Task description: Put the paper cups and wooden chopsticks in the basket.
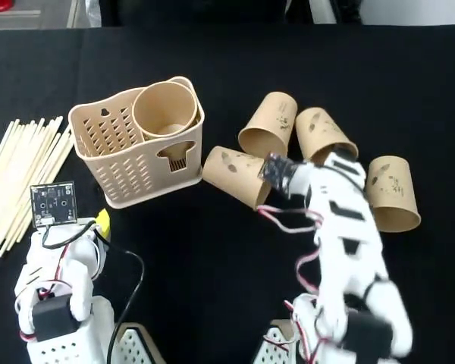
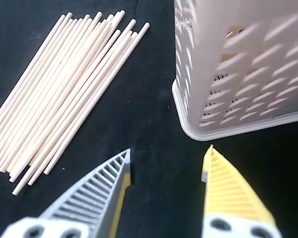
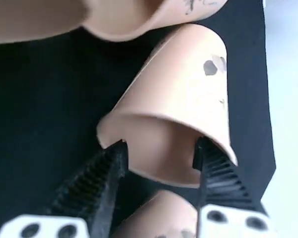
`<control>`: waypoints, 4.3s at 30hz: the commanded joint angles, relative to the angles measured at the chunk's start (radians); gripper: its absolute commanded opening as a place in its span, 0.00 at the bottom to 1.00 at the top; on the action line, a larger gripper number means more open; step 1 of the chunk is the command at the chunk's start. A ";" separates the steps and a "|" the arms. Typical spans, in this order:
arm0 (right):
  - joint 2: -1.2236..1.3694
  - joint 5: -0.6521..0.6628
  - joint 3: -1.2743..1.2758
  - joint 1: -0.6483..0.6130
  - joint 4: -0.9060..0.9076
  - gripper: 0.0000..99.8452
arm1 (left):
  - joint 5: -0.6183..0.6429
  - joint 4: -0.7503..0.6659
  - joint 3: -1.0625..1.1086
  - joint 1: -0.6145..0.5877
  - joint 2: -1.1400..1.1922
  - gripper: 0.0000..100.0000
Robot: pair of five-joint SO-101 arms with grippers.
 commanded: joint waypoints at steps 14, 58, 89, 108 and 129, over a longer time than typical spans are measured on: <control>0.077 -0.250 -0.255 0.029 0.101 0.01 | 0.003 -0.017 0.015 -0.001 -0.003 0.23; -0.013 0.003 -0.222 -0.008 0.301 0.34 | 0.002 -0.009 0.012 -0.001 -0.003 0.23; 0.073 -0.331 -0.730 0.008 0.727 0.01 | 0.002 -0.011 0.016 0.001 -0.003 0.23; 0.165 -0.859 -1.969 -0.460 1.692 0.01 | 0.003 -0.017 0.016 -0.005 -0.003 0.23; 0.639 -0.936 -2.239 -0.690 1.697 0.01 | 0.003 -0.017 0.018 -0.002 -0.003 0.23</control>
